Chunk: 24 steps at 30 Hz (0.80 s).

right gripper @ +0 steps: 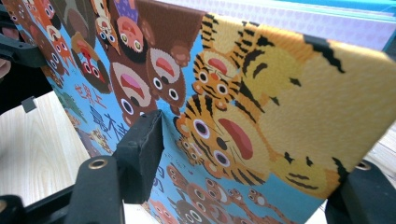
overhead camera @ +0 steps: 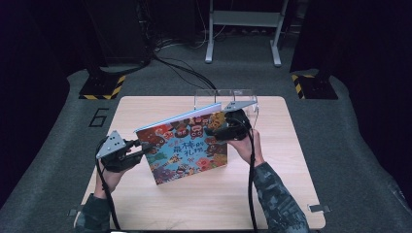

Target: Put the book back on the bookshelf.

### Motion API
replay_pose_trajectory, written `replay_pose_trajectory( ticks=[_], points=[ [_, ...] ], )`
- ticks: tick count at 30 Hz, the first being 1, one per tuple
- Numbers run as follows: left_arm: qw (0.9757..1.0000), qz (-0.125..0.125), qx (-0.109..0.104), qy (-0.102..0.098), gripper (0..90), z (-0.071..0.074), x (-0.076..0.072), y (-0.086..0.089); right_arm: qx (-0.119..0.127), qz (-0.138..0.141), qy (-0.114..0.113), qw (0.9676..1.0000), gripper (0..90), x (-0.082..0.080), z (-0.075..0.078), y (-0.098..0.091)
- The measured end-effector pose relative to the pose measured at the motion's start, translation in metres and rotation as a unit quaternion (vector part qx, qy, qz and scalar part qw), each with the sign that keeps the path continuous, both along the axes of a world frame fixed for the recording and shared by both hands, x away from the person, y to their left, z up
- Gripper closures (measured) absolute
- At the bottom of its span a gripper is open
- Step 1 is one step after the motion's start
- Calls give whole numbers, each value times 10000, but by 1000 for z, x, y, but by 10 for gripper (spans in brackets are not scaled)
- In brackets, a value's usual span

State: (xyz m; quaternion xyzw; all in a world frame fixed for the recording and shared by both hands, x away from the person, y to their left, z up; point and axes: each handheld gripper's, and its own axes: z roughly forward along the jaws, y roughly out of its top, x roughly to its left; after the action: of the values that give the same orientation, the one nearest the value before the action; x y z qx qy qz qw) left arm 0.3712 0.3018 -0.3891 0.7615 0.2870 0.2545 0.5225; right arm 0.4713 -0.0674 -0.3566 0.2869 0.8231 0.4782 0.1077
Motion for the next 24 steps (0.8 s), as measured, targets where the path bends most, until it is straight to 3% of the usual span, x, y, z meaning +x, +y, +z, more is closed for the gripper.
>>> replay_pose_trajectory(
  ticks=[8,11,13,17,21,24],
  points=[
    [9999,-137,66,51,621,1,3,2,40,62,-34,10000,366,-1,-1,-2],
    [9994,-270,-157,148,589,1,7,3,46,70,-17,10000,368,-1,-1,-1],
    [9994,-306,-100,134,581,3,9,1,51,98,-24,9999,369,0,-1,-2],
    [9989,-386,-197,165,540,6,15,-6,52,105,-21,9999,368,0,-1,-2],
    [9994,-322,10,102,568,9,17,-11,48,93,4,9999,366,0,-1,-2],
    [9992,-372,-46,135,588,9,17,-10,39,74,10,10000,365,-1,-1,-2]
  ],
)
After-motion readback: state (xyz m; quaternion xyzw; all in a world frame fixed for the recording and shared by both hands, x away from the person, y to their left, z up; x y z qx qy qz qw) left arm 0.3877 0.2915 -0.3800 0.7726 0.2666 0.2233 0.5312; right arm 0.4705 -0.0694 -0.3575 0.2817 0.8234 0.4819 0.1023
